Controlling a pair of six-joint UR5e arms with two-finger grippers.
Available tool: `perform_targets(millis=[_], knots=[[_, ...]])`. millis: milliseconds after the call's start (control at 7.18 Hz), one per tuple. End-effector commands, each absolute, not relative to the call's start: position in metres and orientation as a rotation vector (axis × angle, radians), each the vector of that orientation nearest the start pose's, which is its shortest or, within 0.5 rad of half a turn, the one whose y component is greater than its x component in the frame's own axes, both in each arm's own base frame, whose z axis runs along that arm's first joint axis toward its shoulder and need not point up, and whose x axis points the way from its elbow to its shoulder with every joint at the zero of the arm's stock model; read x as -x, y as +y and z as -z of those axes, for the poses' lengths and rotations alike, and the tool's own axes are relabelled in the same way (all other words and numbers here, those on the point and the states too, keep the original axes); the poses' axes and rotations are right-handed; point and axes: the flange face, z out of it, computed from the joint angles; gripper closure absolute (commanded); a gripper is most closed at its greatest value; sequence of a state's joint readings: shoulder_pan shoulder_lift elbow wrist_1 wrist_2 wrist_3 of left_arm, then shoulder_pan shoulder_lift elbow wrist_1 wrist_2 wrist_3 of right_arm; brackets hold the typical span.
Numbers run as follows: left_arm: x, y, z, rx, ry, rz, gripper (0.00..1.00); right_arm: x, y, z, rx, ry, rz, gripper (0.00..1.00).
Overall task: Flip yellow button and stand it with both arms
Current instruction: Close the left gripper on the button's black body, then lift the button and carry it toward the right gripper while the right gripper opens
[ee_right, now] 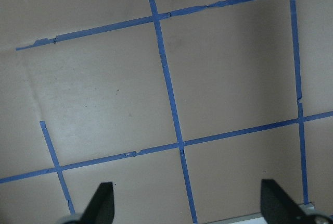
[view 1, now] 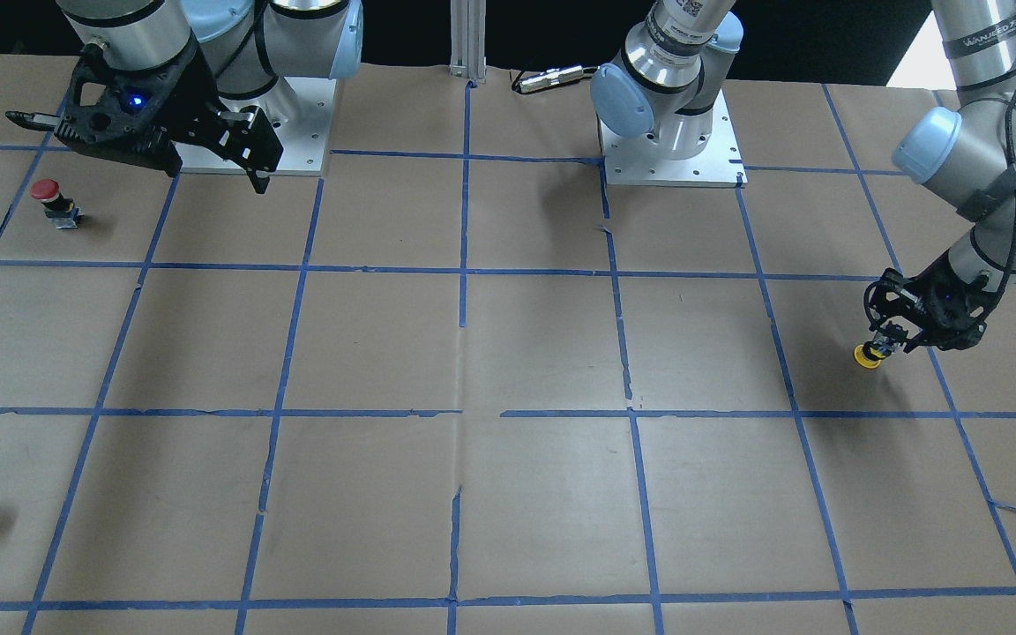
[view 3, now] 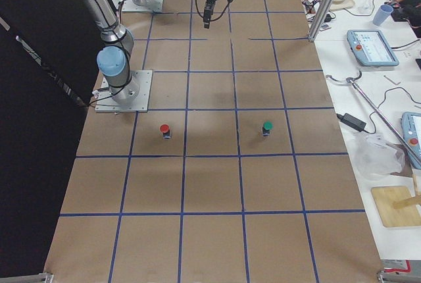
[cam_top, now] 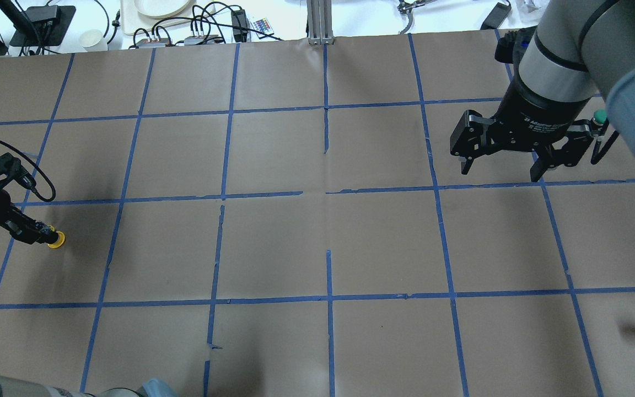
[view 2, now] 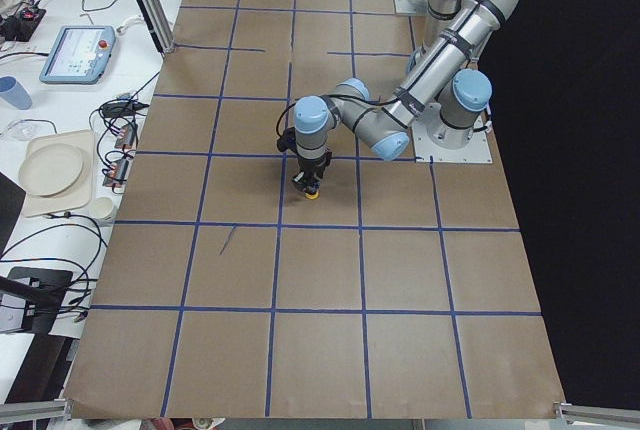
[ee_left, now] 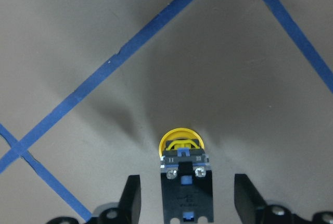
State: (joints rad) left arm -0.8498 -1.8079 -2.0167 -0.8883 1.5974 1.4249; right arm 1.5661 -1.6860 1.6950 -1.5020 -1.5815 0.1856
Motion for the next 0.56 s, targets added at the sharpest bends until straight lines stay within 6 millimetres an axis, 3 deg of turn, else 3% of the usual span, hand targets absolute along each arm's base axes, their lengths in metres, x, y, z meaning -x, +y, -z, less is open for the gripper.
perform_targets(millis=[0,278,418], knots=[[-0.233,-0.466,-0.232,-1.081,2.935,-0.01,0.92,-0.13,-0.436,-0.474,-0.299,3.144,-0.121,0.0],[-0.225,-0.468,-0.251,-1.092,2.924,0.017,0.97,-0.132,-0.438,-0.485,-0.296,3.125,-0.083,0.0],[-0.206,-0.458,-0.277,-1.014,3.031,0.061,0.97,-0.13,-0.439,-0.485,-0.301,3.126,-0.085,0.0]])
